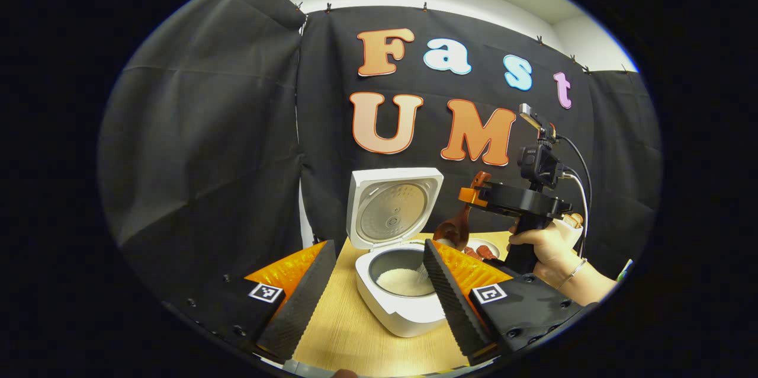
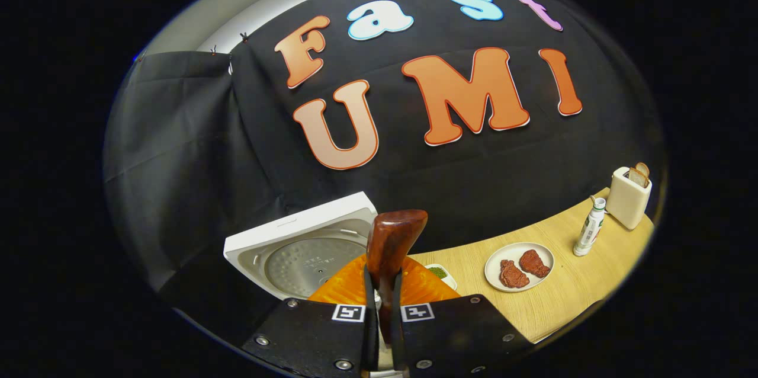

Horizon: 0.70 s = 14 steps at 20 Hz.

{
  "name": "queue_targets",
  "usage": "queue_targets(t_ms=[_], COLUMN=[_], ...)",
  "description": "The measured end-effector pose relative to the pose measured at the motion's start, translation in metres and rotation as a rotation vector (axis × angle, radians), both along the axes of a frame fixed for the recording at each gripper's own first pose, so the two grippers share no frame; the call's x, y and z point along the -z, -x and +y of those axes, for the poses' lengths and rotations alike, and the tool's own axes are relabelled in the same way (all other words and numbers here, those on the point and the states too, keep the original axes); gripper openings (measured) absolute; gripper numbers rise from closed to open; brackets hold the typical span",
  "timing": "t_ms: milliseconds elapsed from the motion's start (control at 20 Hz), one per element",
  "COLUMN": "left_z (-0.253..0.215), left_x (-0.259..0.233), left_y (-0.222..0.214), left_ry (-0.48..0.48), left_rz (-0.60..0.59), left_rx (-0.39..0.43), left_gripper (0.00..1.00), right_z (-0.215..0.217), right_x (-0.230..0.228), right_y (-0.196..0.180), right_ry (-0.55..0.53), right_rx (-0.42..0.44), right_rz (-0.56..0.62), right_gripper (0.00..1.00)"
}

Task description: Close the left gripper, press the button to open the rice cooker; take a wooden spoon from the chopstick holder with the right hand, scoop a spoonful of rice and pour it into the rice cooker, then put the wooden spoon back into the chopstick holder.

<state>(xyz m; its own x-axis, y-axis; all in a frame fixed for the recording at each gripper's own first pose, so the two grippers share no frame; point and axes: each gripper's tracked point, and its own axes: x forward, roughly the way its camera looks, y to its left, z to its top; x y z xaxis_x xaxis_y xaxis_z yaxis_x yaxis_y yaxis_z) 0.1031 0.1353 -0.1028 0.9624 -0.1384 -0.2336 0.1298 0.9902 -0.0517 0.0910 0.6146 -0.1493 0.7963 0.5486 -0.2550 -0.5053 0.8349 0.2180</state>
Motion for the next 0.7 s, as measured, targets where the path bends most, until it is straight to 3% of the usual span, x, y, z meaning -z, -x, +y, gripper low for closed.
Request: queue_targets(t_ms=[700], left_z=[0.007], left_x=[0.005], left_y=[0.004], left_ry=[0.007], left_rz=[0.013], left_rx=[-0.019], left_gripper=[1.00], right_z=[0.023], right_x=[-0.006], right_y=[0.021], right_ry=[0.177], right_rx=[-0.136], right_rz=[-0.191], right_gripper=[0.08])
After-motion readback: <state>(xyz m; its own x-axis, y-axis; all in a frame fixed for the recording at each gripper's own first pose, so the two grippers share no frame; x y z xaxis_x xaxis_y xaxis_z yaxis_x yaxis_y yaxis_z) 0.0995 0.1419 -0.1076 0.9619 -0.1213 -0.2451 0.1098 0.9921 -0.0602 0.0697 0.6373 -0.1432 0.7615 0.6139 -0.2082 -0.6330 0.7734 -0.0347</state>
